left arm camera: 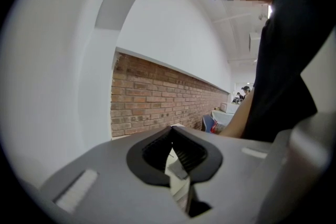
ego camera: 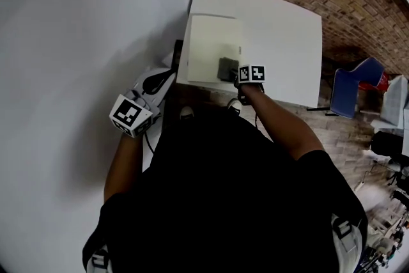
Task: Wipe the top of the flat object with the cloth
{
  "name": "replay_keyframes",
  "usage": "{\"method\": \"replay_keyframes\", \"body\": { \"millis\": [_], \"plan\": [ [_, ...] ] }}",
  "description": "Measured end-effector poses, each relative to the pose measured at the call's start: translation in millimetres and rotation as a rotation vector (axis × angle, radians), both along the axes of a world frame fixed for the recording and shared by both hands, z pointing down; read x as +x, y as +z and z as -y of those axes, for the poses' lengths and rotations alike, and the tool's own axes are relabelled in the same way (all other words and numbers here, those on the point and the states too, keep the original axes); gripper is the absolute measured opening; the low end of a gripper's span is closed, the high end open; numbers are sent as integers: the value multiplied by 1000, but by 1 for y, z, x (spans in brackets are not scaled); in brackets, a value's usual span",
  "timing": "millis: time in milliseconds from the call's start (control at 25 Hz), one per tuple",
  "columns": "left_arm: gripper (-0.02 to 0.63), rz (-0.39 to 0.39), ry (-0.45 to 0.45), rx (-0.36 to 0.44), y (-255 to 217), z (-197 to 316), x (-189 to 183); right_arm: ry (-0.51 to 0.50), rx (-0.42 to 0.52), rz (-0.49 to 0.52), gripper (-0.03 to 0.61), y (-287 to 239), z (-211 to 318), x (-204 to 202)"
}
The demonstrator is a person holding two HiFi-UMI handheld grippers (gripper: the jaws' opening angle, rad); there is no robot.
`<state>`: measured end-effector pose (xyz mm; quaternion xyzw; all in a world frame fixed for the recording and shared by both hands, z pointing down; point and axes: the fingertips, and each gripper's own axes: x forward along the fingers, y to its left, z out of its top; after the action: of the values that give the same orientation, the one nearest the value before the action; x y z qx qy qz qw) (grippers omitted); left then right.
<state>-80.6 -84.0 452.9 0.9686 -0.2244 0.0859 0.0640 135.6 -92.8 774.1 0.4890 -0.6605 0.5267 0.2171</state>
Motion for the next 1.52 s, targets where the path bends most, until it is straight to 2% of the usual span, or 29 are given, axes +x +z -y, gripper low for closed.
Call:
{"method": "replay_keyframes", "body": {
  "millis": [800,1320,1520],
  "plan": [
    [2,-4,54,11,-2,-1,26,65,-21,-80,9,13,-22,60],
    [2,-10,51,4,1,0,25,42,12,-80,9,5,-23,56],
    [2,-12,64,9,-3,-2,29,50,56,-69,9,-10,-21,55]
  ]
}}
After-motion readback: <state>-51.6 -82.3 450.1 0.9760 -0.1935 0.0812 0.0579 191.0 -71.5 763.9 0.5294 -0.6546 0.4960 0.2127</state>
